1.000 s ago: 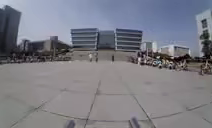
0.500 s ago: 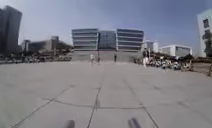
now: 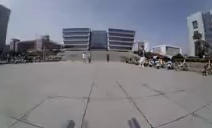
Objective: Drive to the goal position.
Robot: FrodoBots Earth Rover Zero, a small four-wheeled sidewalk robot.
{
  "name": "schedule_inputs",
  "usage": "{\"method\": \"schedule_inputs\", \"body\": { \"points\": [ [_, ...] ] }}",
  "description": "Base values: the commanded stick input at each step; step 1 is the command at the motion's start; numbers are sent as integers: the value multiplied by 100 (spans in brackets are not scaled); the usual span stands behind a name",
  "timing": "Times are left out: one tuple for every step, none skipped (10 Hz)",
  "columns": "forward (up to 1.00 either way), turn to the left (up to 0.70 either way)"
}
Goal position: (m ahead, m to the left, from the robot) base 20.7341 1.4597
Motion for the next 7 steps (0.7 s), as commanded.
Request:
{"method": "schedule_inputs", "body": {
  "points": [
    [100,0],
    [100,0],
    [100,0],
    [100,0],
    [100,0],
    [100,0],
    [100,0]
  ]
}}
